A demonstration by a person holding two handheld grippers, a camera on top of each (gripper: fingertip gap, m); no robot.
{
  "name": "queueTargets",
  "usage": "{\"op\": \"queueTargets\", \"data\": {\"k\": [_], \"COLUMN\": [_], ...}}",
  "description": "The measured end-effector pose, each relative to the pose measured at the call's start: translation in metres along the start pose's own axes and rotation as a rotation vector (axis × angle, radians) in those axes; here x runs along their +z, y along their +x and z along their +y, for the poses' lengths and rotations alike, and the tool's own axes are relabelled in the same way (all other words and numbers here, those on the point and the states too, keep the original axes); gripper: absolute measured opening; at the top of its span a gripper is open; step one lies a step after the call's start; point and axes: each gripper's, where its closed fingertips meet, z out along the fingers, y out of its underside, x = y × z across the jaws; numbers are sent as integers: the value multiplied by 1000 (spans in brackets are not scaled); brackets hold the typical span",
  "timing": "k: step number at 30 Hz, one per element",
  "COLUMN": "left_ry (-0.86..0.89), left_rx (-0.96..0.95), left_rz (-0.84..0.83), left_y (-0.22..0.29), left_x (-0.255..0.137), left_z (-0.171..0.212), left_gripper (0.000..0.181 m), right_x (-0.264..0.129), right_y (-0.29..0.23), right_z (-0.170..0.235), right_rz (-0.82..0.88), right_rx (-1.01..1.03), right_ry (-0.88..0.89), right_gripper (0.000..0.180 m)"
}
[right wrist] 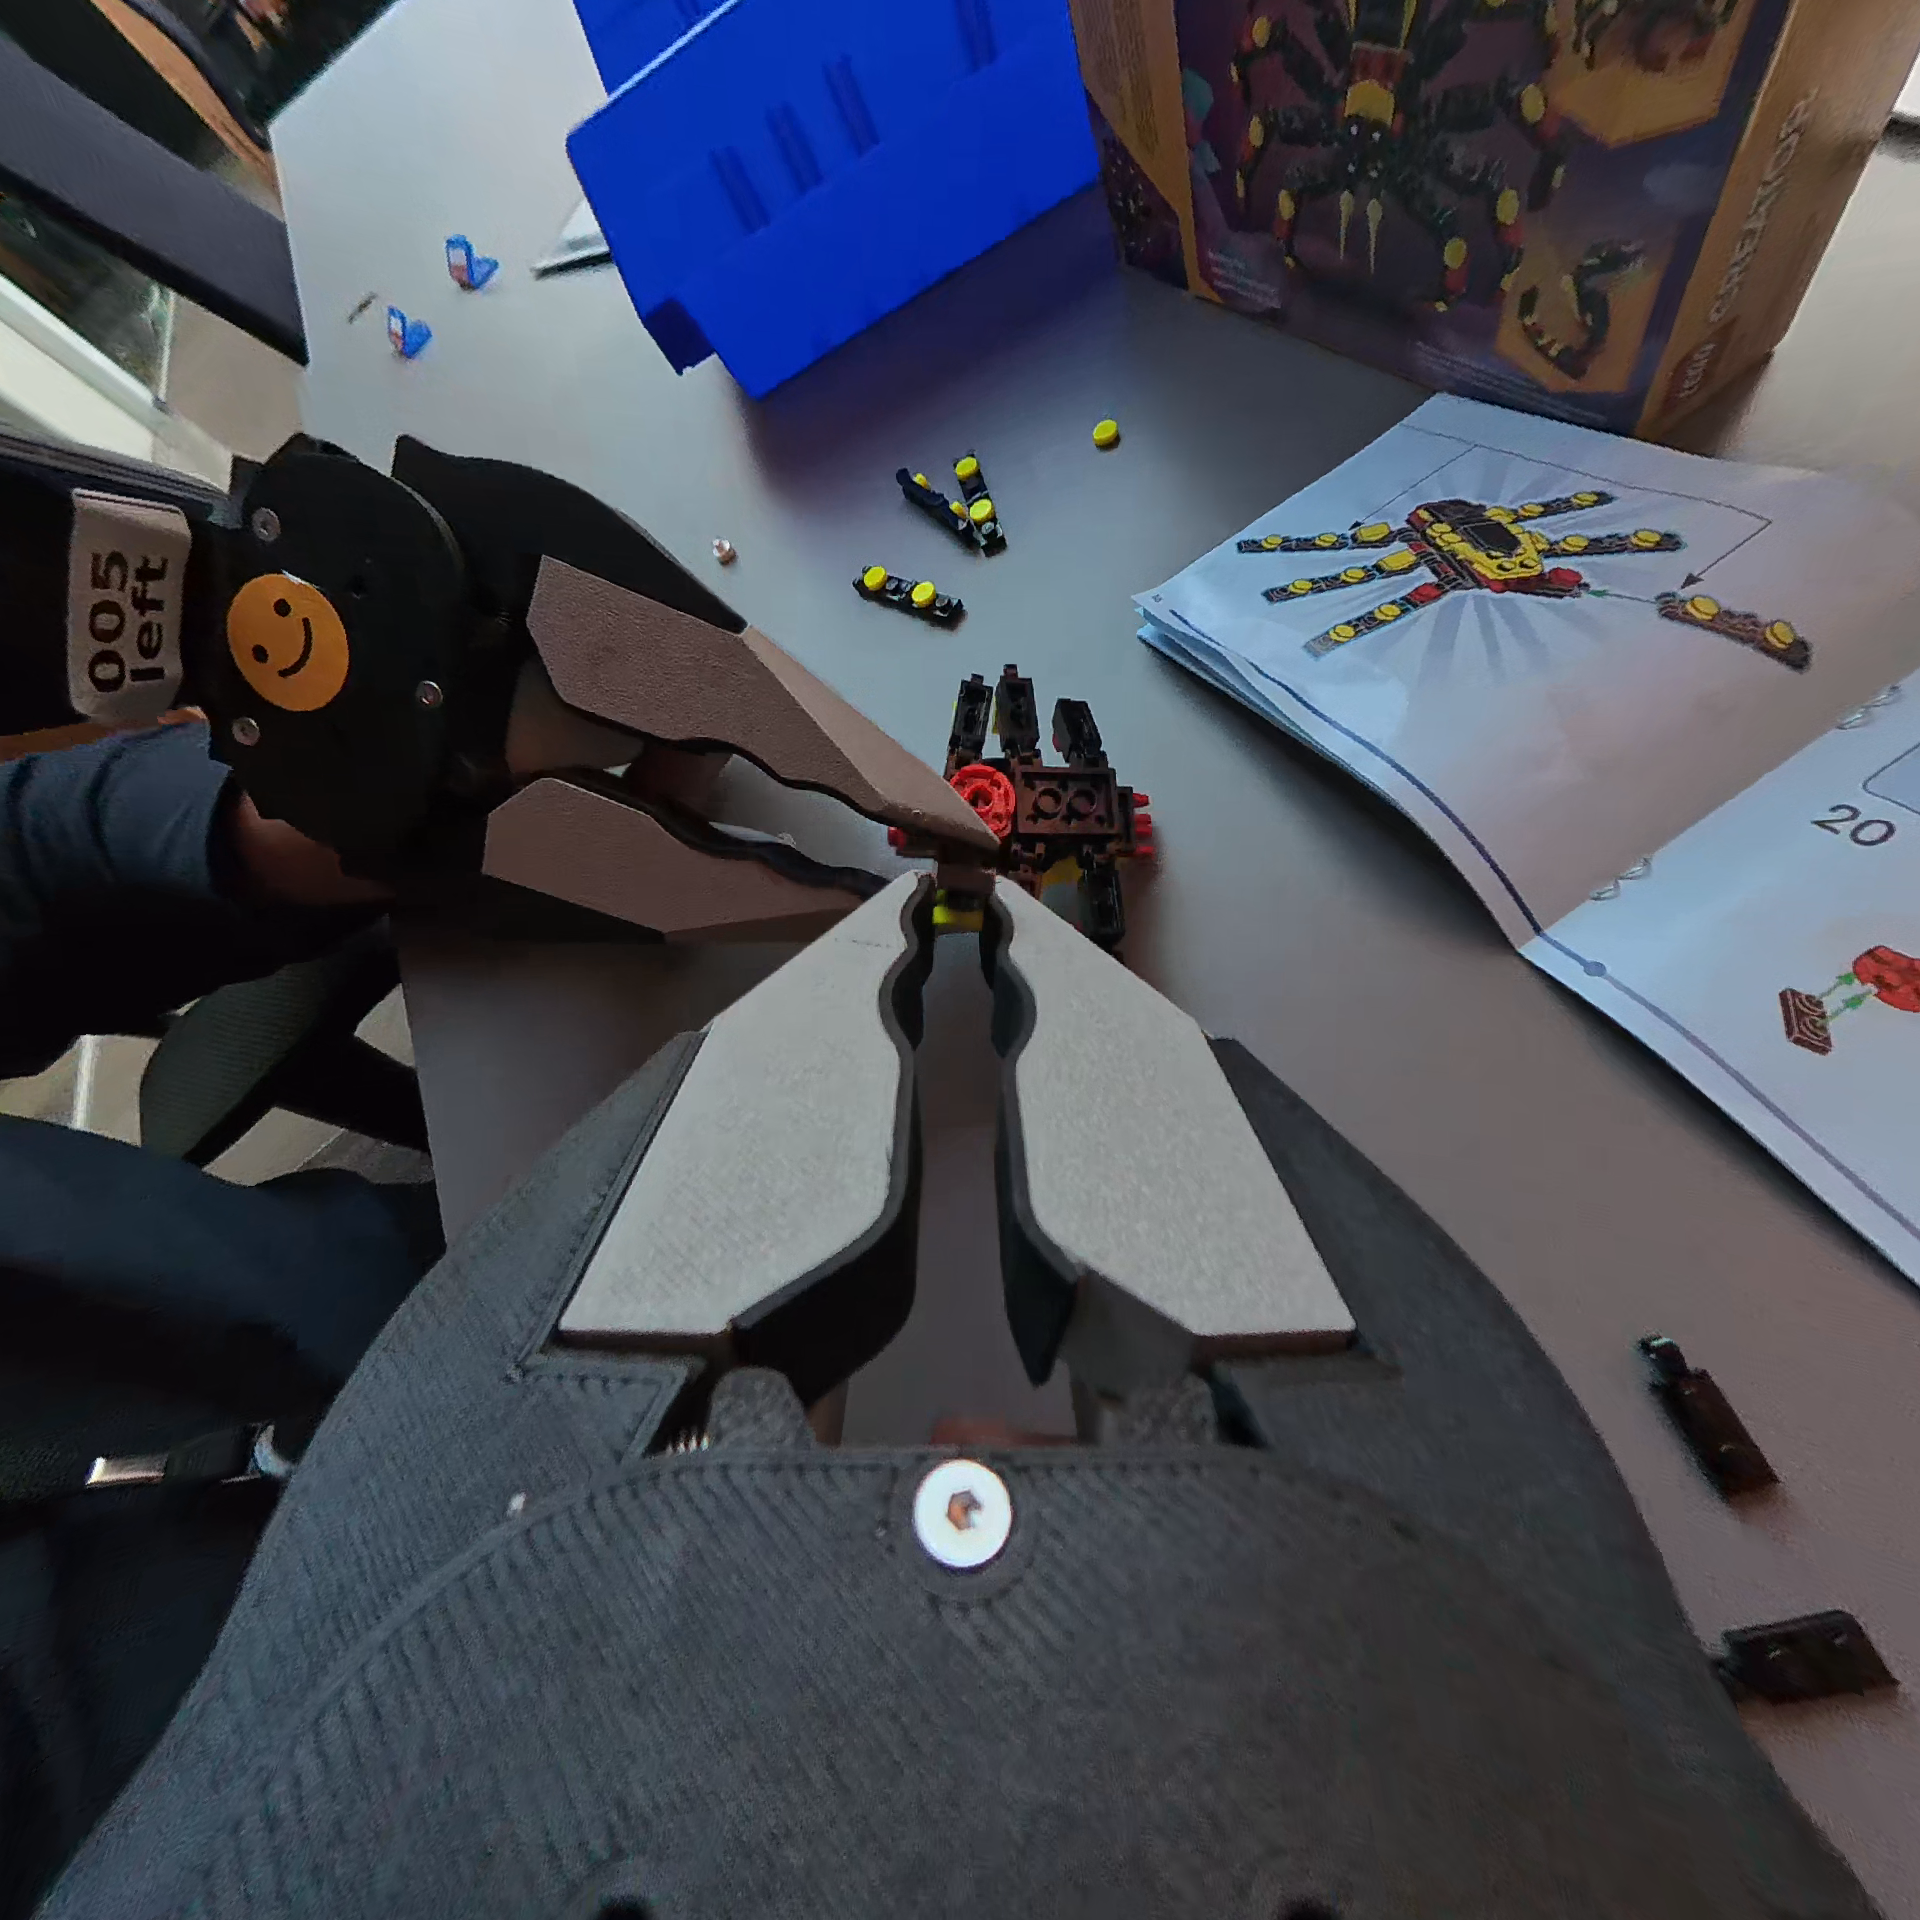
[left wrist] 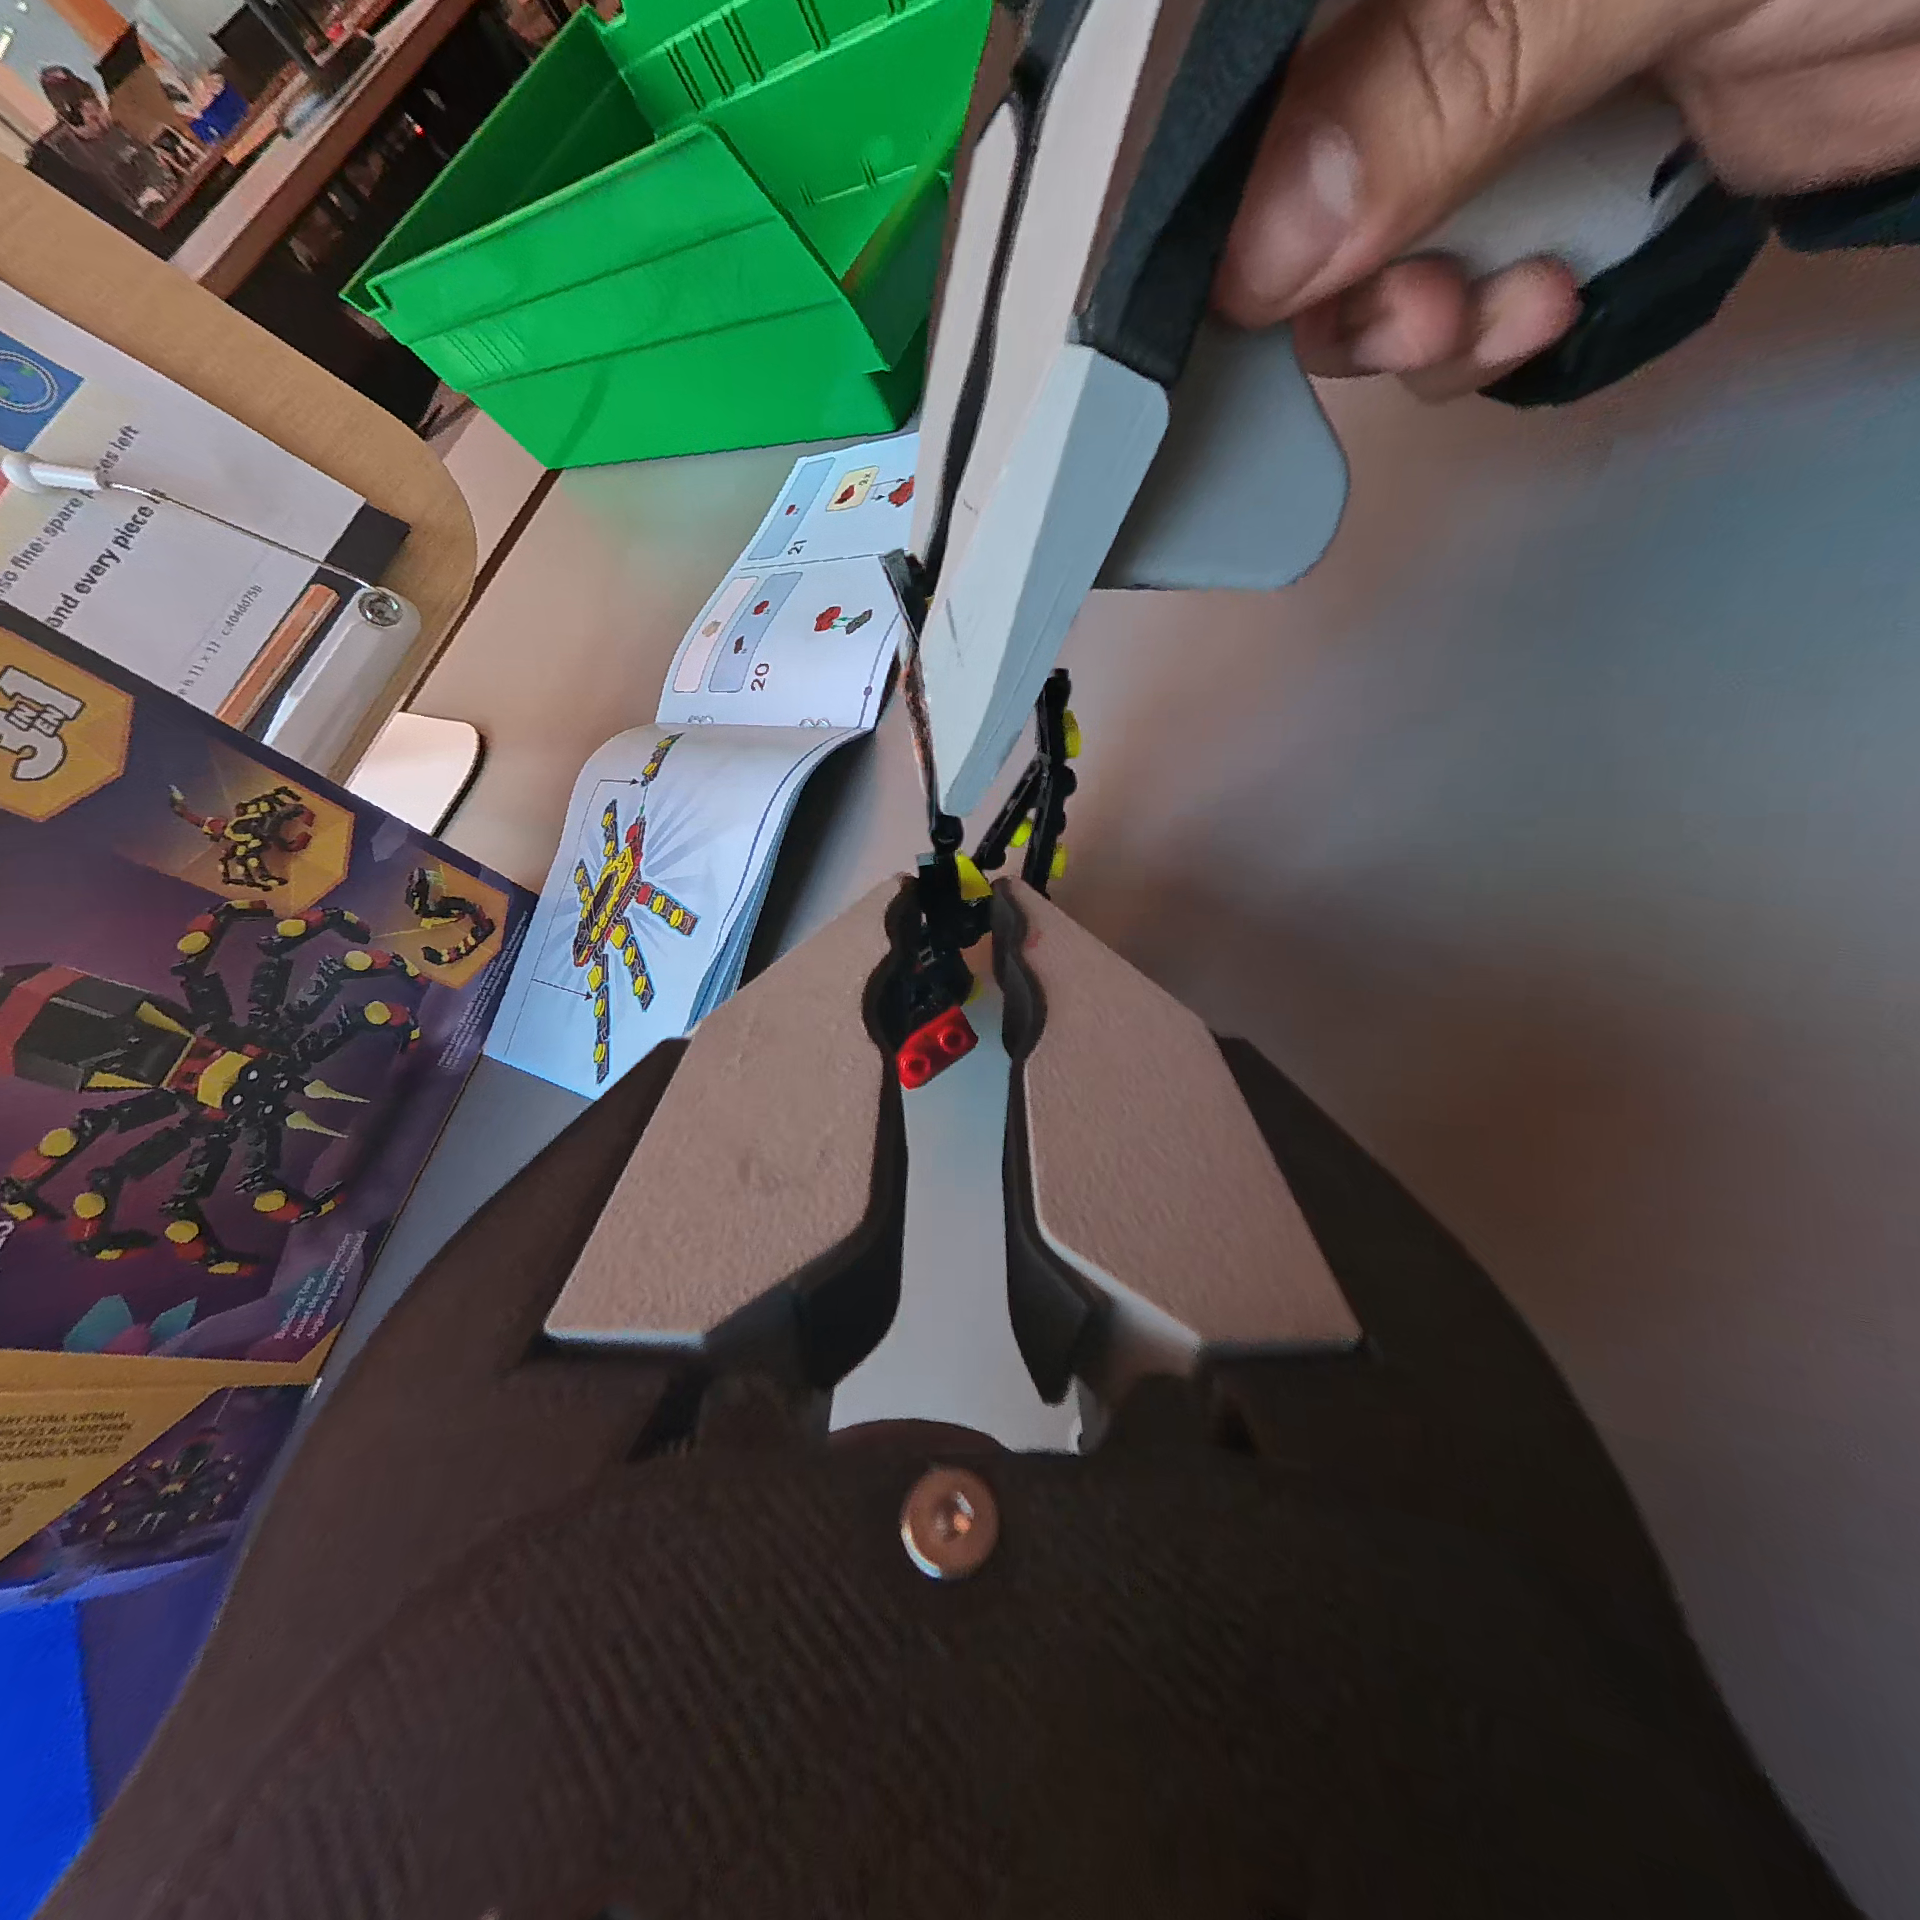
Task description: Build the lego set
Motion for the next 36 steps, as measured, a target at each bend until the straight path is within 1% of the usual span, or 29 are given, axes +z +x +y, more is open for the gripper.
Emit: {"op": "queueTargets", "data": {"k": [5, 8, 11, 21, 29, 32, 36], "left_ry": [7, 11, 4, -1, -23, -50, -60], "left_rx": [45, 48, 43, 7, -11, -5, -10], "left_rz": [6, 12, 11, 29, 18, 25, 23], "left_y": [4, 5, 4, 3, 0, 2, 2], "left_x": [2, 2, 3, 2, 3, 5, 6], "left_z": [-2, -1, 1, 3, 8, 11, 13], "left_gripper": [10, 10, 10, 10, 9, 9, 9], "right_x": [-3, -3, -1, 3, 8, 11, 12], "right_y": [0, 0, 1, 1, 3, 4, 4], "right_z": [4, 6, 5, 4, 4, 7, 7], "right_rz": [-25, -66, -106, -163, -99, -34, 1], "right_rx": [-14, 41, 103, 137, 71, 24, 1], "right_ry": [-55, -67, -77, -144, -157, -184, -161], "right_gripper": [5, 5, 5, 5, 5, 5, 5]}}
